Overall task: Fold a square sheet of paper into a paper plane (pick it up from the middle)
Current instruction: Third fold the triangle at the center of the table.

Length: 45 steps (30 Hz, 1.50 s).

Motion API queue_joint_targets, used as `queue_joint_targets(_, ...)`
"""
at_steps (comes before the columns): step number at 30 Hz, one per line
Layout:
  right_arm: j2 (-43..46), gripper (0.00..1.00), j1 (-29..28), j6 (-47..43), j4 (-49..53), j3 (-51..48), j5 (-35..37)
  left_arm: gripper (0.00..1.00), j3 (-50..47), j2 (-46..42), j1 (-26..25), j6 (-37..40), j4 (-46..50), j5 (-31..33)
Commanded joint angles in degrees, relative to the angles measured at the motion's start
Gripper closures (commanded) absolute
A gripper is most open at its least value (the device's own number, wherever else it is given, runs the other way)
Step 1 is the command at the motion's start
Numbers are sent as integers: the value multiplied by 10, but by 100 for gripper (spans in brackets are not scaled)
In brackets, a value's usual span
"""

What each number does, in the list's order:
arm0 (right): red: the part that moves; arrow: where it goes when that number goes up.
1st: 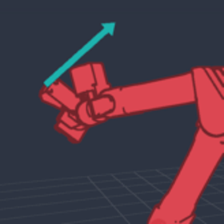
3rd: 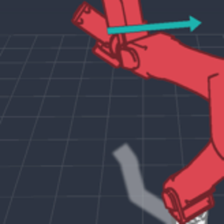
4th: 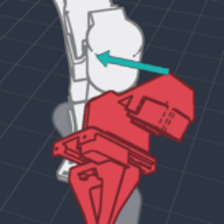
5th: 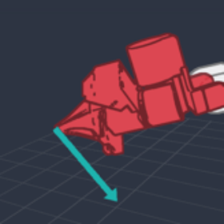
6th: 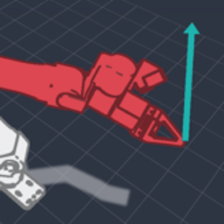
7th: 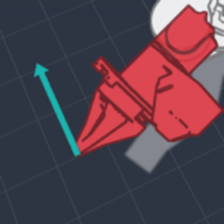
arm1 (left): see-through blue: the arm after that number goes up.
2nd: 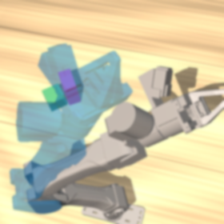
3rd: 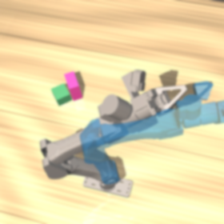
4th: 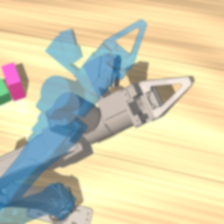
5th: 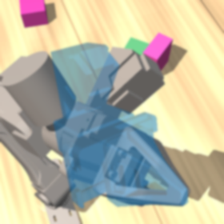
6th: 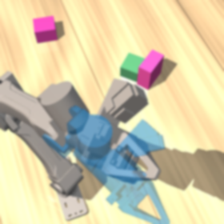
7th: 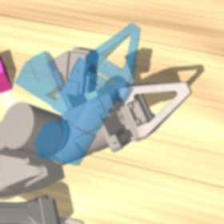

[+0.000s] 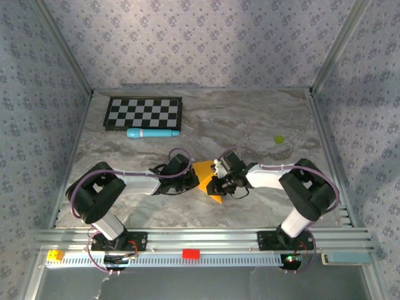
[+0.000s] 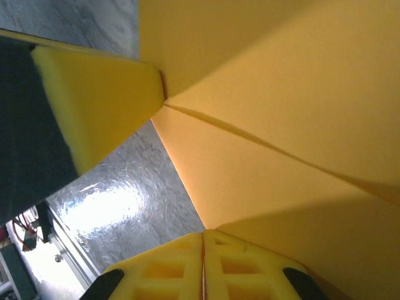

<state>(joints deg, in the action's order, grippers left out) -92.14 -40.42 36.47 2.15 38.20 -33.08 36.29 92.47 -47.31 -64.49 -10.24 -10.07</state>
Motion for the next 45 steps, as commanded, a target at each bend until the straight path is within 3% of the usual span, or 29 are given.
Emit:
queue_joint_targets(1, 41, 90, 9, 6, 9, -19, -20, 100, -11, 10, 8, 12, 63, 17)
queue_joint_targets(11, 84, 90, 36, -20, 17, -109, -27, 100, -9, 12, 9, 14, 63, 14)
queue_joint_targets(23, 171, 89, 47, -35, 37, -123, -66, 100, -7, 11, 9, 11, 64, 11)
queue_joint_targets(31, 122, 88, 47, -49, 51, -137, -41, 100, -5, 16, 10, 5, 55, 6)
queue_joint_targets(38, 176, 89, 56, -52, 119, -100, 10, 100, -4, 8, 10, -3, 42, 0)
queue_joint_targets(42, 188, 85, 83, -35, 114, -79, 33, 98, 5, -16, 10, -3, 52, 4)
queue_joint_targets(45, 175, 76, 97, -19, 86, -65, 23, 92, 19, -44, 10, 6, 75, 11)
